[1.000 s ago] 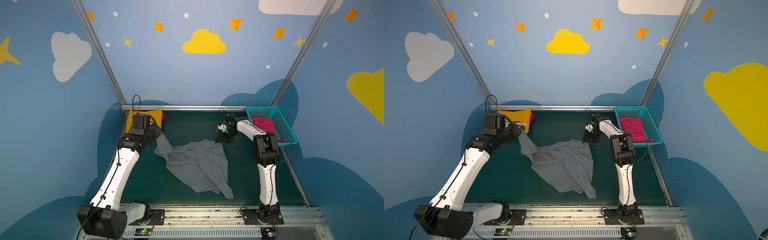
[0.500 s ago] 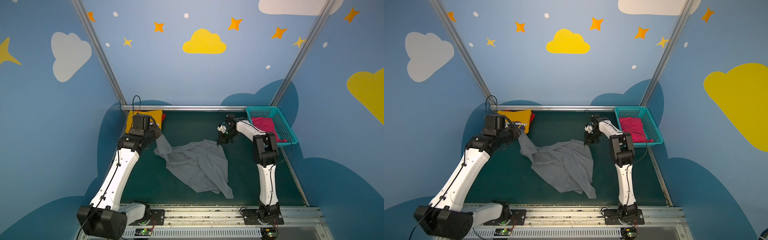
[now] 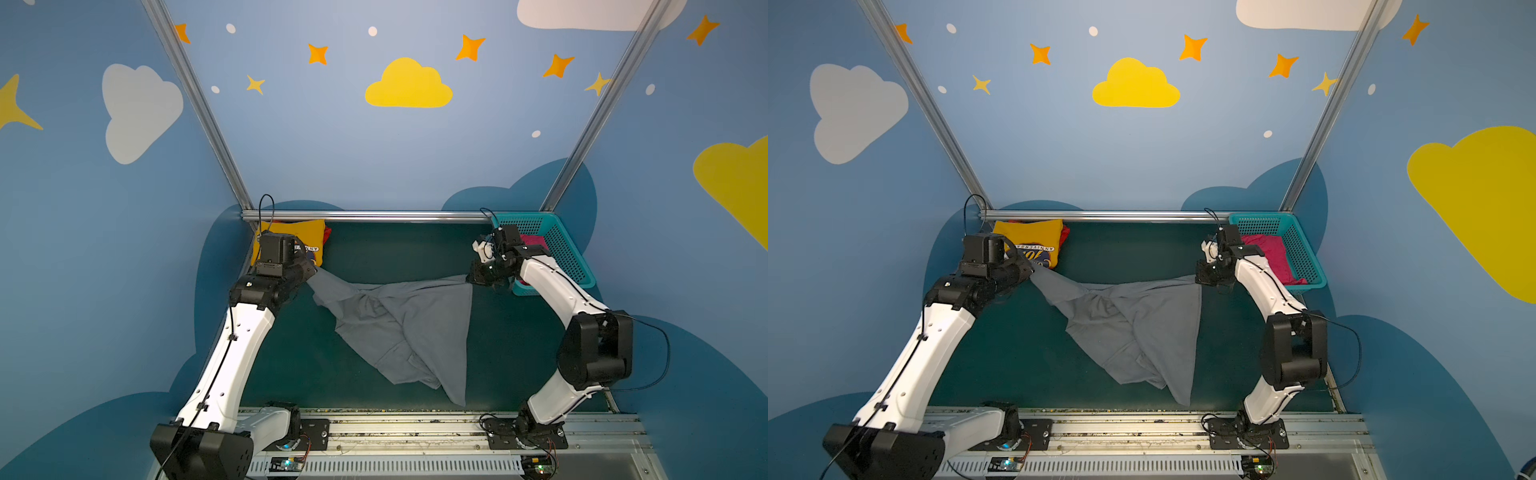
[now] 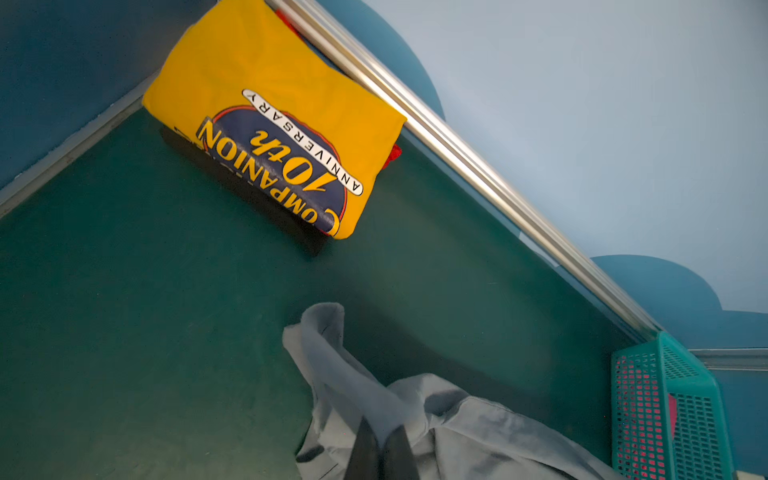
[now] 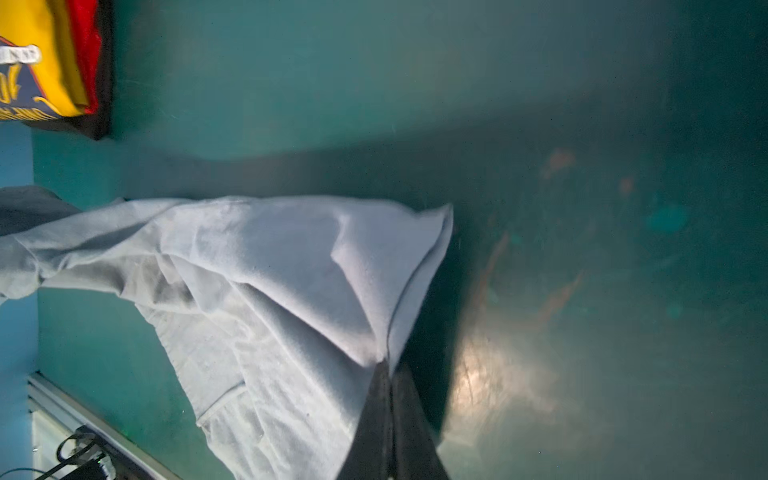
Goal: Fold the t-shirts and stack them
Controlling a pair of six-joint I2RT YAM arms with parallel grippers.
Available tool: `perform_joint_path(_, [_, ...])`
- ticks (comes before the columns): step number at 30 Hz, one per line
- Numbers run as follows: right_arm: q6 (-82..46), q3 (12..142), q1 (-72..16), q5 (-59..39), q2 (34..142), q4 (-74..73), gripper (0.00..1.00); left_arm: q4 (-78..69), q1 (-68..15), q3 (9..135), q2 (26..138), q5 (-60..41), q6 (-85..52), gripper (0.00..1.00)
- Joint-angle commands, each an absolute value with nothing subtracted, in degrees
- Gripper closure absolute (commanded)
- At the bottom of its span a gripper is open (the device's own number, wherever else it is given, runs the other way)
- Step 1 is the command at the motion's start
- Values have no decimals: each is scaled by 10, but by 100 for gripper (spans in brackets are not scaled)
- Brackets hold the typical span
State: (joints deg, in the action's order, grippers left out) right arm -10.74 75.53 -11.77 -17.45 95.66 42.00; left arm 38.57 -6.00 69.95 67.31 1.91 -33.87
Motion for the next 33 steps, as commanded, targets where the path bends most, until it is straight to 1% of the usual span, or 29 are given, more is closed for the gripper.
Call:
perform_joint_path(1, [-138, 669, -131, -191, 953, 415, 100, 380, -58, 676, 666, 9, -338, 95])
perform_joint_path(5, [-163, 596, -173, -169, 943, 422, 100, 382, -59, 652, 664, -3, -339, 95])
perform_joint_path(9, [-177, 573, -213, -118, 944, 459, 100, 382, -58, 625, 662, -19, -338, 95])
perform_joint_path(10, [-178, 575, -218, -103, 945, 471, 93, 383, -59, 619, 661, -22, -337, 95])
perform_joint_path(11, [-177, 576, -220, -91, 945, 477, 83, 384, -59, 613, 659, -22, -335, 95])
perform_joint_path(13, [-173, 586, -217, -72, 941, 484, 75, 387, -58, 602, 658, -18, -334, 95])
perform_joint_path(14, [-170, 594, -212, -69, 939, 483, 68, 388, -58, 598, 656, -17, -334, 95])
perform_joint_path(15, [-167, 603, -205, -71, 937, 482, 57, 389, -59, 594, 654, -15, -334, 95])
perform_joint_path(21, [-156, 647, -154, -125, 944, 444, 44, 388, -58, 582, 649, -17, -337, 95])
perform_joint_path(24, [-152, 662, -134, -153, 972, 424, 45, 387, -58, 580, 649, -18, -338, 95])
perform_joint_path(28, [-144, 681, -116, -204, 1031, 406, 54, 389, -58, 582, 650, -21, -339, 95])
perform_joint_path(31, [-142, 687, -110, -212, 1062, 396, 57, 392, -59, 583, 650, -22, -339, 95])
perform_joint_path(33, [-141, 687, -107, -211, 1075, 392, 57, 393, -58, 583, 649, -21, -339, 95])
